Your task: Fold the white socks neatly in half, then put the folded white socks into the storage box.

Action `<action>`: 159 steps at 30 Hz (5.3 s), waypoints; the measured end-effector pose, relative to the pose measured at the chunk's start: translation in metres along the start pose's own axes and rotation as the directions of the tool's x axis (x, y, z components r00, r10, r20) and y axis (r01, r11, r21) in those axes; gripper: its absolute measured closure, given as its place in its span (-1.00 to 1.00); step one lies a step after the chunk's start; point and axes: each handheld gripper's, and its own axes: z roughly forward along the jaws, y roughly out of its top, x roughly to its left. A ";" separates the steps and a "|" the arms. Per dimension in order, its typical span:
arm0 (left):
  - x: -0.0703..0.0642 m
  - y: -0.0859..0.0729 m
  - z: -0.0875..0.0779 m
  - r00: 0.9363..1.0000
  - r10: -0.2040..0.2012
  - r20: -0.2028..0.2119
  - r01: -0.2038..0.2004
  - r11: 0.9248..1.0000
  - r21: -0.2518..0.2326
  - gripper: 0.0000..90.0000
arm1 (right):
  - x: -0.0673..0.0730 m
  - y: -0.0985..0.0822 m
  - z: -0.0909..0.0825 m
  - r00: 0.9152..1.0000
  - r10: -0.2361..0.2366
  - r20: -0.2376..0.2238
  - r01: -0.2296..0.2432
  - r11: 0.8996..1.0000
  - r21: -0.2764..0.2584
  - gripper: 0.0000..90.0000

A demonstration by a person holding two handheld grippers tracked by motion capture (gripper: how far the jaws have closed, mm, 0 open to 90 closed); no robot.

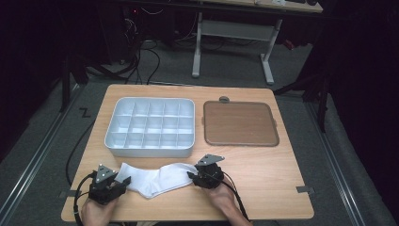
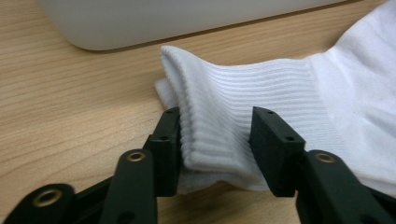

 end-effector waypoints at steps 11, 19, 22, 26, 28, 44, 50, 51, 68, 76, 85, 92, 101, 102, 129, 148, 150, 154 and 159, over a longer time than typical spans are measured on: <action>-0.006 0.001 0.001 1.000 -0.026 0.003 0.026 0.999 0.029 0.67 | 0.007 -0.001 0.000 0.999 -0.033 0.000 0.033 0.999 0.004 0.74; -0.006 0.003 0.001 0.999 -0.044 0.013 0.043 0.998 0.054 0.71 | 0.007 -0.003 -0.002 0.999 -0.042 -0.001 0.042 0.999 -0.008 0.81; -0.007 0.003 0.002 0.998 -0.049 0.032 0.047 0.997 0.054 0.72 | 0.006 -0.003 -0.004 0.999 -0.046 -0.010 0.046 0.999 -0.006 0.84; -0.010 0.004 0.002 0.998 -0.044 0.044 0.041 0.998 0.056 0.72 | 0.002 -0.002 -0.004 0.999 -0.045 -0.024 0.045 0.999 -0.004 0.85; -0.011 0.005 0.001 0.998 -0.040 0.047 0.038 0.998 0.053 0.72 | 0.002 -0.001 -0.007 0.999 -0.037 -0.028 0.036 0.999 -0.007 0.85; -0.043 0.019 0.004 0.987 -0.080 0.138 0.072 0.996 0.056 0.73 | -0.010 -0.002 -0.032 1.000 -0.013 0.009 0.013 1.000 -0.010 0.85; -0.053 0.020 0.006 0.983 -0.092 0.157 0.083 0.995 0.063 0.73 | -0.015 -0.004 -0.041 1.000 -0.015 0.027 0.015 1.000 -0.010 0.85; -0.055 0.021 0.007 0.982 -0.096 0.162 0.087 0.994 0.064 0.73 | -0.015 -0.004 -0.041 1.000 -0.015 0.027 0.015 1.000 -0.010 0.85; -0.087 0.012 0.026 0.968 -0.114 0.222 0.096 0.991 0.089 0.72 | -0.046 -0.023 -0.063 0.995 0.052 0.090 -0.052 0.999 -0.002 0.85; -0.097 0.003 0.036 0.965 -0.116 0.234 0.093 0.990 0.110 0.72 | -0.058 -0.035 -0.071 0.990 0.086 0.113 -0.088 0.996 0.005 0.85; -0.112 -0.014 0.046 0.964 -0.071 0.256 0.042 0.992 0.116 0.69 | -0.076 -0.052 -0.080 0.981 0.124 0.150 -0.128 0.992 0.016 0.85; -0.111 -0.025 0.047 0.971 -0.057 0.232 0.029 0.992 0.123 0.67 | -0.078 -0.059 -0.080 0.982 0.124 0.145 -0.130 0.991 0.029 0.85; -0.106 -0.029 0.055 0.979 -0.010 0.202 -0.017 0.991 0.133 0.50 | -0.079 -0.064 -0.080 0.984 0.136 0.119 -0.138 0.990 0.016 0.77; -0.105 -0.029 0.055 0.980 -0.011 0.201 -0.016 0.991 0.134 0.47 | -0.080 -0.064 -0.080 0.983 0.143 0.117 -0.145 0.989 0.008 0.77; -0.091 -0.013 0.054 0.994 -0.041 0.101 0.030 0.994 0.107 -0.11 | -0.031 -0.029 -0.086 0.999 0.020 0.043 -0.015 0.992 -0.126 0.77; -0.100 -0.022 0.055 0.998 0.017 0.062 -0.025 0.991 0.128 0.24 | 0.005 -0.026 -0.029 0.997 -0.063 -0.050 0.063 0.998 -0.004 0.79; -0.100 -0.023 0.054 0.996 0.012 0.085 -0.024 0.990 0.140 0.41 | 0.006 -0.028 -0.028 0.996 -0.077 -0.047 0.077 0.997 -0.008 0.78; -0.097 -0.021 0.053 0.991 -0.031 0.132 0.010 0.988 0.156 0.68 | 0.008 -0.027 -0.029 0.995 -0.092 -0.045 0.092 0.996 0.011 0.77; -0.096 -0.021 0.046 0.987 -0.025 0.161 0.005 0.992 0.125 0.75 | 0.009 -0.027 -0.029 0.994 -0.103 -0.042 0.104 0.995 0.007 0.77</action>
